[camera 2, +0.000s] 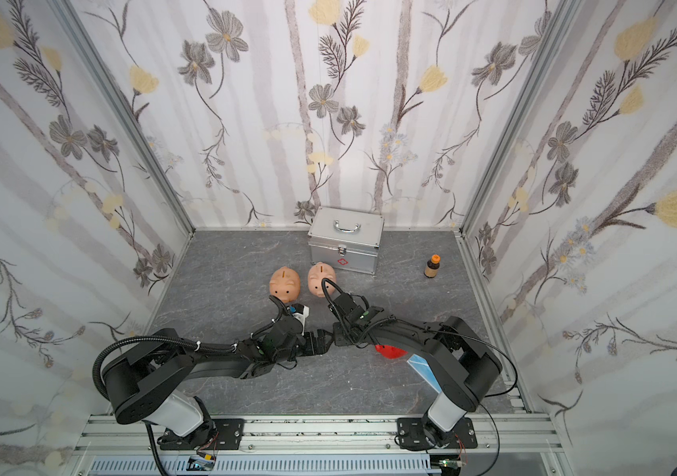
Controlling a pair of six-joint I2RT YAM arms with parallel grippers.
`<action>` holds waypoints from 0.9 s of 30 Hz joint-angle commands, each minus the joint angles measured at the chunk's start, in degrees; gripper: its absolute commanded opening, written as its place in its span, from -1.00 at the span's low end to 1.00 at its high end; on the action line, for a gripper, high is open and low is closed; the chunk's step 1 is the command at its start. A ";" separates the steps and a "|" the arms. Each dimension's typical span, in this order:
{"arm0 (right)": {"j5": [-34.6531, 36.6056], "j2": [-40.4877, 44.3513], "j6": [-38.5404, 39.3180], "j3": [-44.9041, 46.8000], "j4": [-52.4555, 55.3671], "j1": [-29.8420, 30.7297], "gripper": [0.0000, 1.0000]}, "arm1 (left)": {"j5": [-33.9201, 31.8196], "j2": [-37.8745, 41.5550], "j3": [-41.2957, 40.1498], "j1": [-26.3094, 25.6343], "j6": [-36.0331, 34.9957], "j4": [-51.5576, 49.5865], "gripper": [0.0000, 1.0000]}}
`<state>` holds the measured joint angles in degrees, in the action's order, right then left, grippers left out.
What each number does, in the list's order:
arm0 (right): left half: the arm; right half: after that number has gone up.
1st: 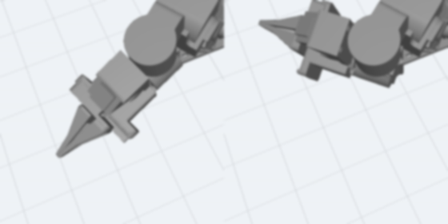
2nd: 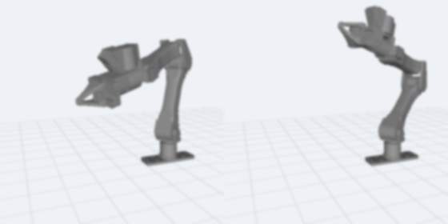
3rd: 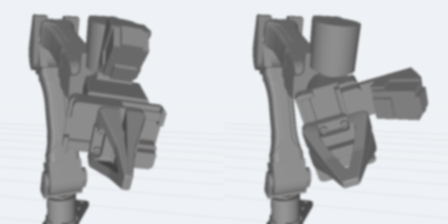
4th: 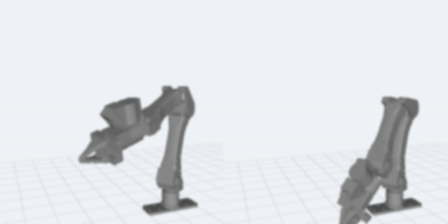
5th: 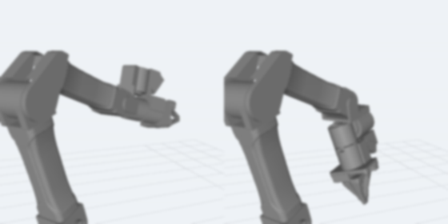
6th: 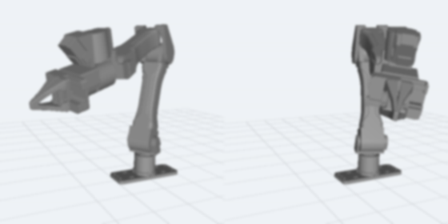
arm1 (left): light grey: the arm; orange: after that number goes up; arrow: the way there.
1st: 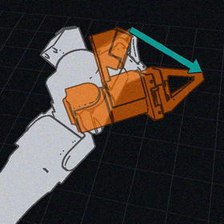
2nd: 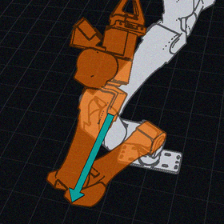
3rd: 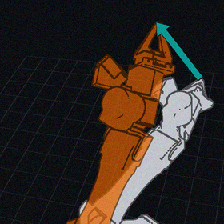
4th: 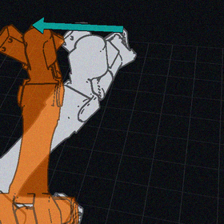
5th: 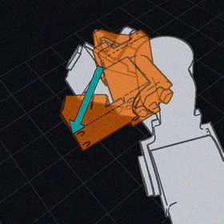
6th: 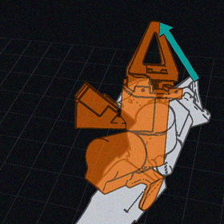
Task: Open piggy banks
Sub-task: Pick up the lid from the center of the board.
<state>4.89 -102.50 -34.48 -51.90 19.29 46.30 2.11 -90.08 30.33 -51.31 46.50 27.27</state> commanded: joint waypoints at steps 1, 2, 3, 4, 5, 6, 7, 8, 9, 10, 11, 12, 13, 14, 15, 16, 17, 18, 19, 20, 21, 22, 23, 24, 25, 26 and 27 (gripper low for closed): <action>1.93 -0.55 -0.49 -0.40 -0.57 -0.02 -0.65 | -0.71 -0.70 0.52 0.04 0.26 0.35 1.00; 1.97 -0.82 -0.46 -0.50 -0.56 -0.07 -0.65 | -0.57 -0.84 0.57 -0.01 0.34 0.56 1.00; 2.06 -1.05 -0.50 -0.48 -0.57 -0.09 -0.65 | -0.53 -0.90 0.58 0.05 0.35 0.67 1.00; 2.07 -1.26 -0.49 -0.53 -0.66 -0.17 -0.66 | -0.53 -0.95 0.46 -0.02 0.42 0.67 1.00; 2.06 -1.51 -0.50 -0.66 -0.66 -0.21 -0.66 | -0.61 -0.81 0.41 -0.02 0.43 0.67 1.00; 2.06 -1.74 -0.57 -0.61 -0.74 -0.20 -0.66 | -0.70 -0.67 0.32 0.01 0.43 0.67 1.00; 2.06 -1.91 -0.54 -0.66 -0.84 -0.22 -0.67 | -0.79 -0.57 0.26 -0.01 0.43 0.53 1.00; 2.06 -2.08 -0.57 -0.66 -0.92 -0.17 -0.67 | -0.87 -0.49 0.24 0.07 0.38 0.38 1.00; 1.99 -2.27 -0.59 -0.73 -0.88 -0.16 -0.67 | -0.87 -0.38 0.25 -0.02 0.35 0.32 1.00; 1.93 -2.40 -0.54 -0.75 -0.79 -0.16 -0.68 | -0.90 -0.33 0.12 0.02 0.35 0.40 1.00; 1.88 -2.53 -0.57 -0.75 -0.62 -0.16 -0.69 | -0.96 -0.31 0.13 0.05 0.35 0.33 1.00; 2.00 -2.62 -0.56 -0.75 -0.57 -0.21 -0.69 | -0.97 -0.31 0.08 0.07 0.35 0.29 1.00; 2.04 -2.79 -0.55 -0.66 -0.48 -0.16 -0.69 | -0.99 -0.48 0.15 0.01 0.43 0.37 1.00; 2.19 -2.92 -0.58 -0.66 -0.31 -0.16 -0.69 | -0.88 -0.59 0.16 0.04 0.43 0.43 1.00; 2.24 -3.10 -0.53 -0.68 -0.14 -0.16 -0.69 | -0.83 -0.71 0.25 0.06 0.39 0.49 1.00; 2.23 -3.35 -0.57 -0.66 0.03 -0.17 -0.70 | -0.79 -0.83 0.28 0.01 0.50 0.49 1.00; 2.19 -3.59 -0.56 -0.70 0.18 -0.10 -0.70 | -0.79 -0.80 0.22 0.02 0.59 0.59 1.00; 2.11 -3.82 -0.52 -0.81 0.47 -0.07 -0.70 | -0.88 -0.69 0.09 0.01 0.69 0.75 1.00; 2.28 -4.19 -0.50 -0.99 0.81 0.08 -0.70 | -0.97 -0.65 -0.05 0.00 0.78 0.85 1.00; 2.43 -4.41 -0.41 -1.10 1.21 0.18 -0.70 | -1.05 -0.63 -0.09 0.01 0.78 0.83 1.00; 2.54 -4.70 -0.38 -1.20 1.51 0.24 -0.71 | -1.05 -0.66 -0.09 -0.01 0.78 0.78 1.00; 2.71 -4.90 -0.33 -1.28 1.83 0.32 -0.71 | -1.08 -0.60 -0.16 0.01 0.78 0.84 1.00; 2.75 -5.12 -0.37 -1.27 2.04 0.43 -0.73 | -1.14 -0.66 -0.16 0.02 0.78 0.85 1.00; 2.68 -5.17 -0.41 -1.27 2.27 0.48 -0.74 | -1.10 -0.65 -0.13 -0.01 0.87 0.85 1.00; 2.70 -5.41 -0.32 -1.36 2.49 0.45 -0.77 | -1.21 -0.69 -0.12 0.02 0.81 0.72 1.00; 2.72 -5.50 -0.24 -1.36 2.59 0.54 -0.81 | -1.24 -0.56 -0.13 0.05 0.87 0.76 1.00; 2.72 -5.47 -0.24 -1.37 2.68 0.54 -0.84 | -1.25 -0.54 -0.20 0.03 0.87 0.81 1.00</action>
<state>7.81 -106.98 -34.46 -53.43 20.25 46.83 1.87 -90.67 30.35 -51.31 46.59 28.34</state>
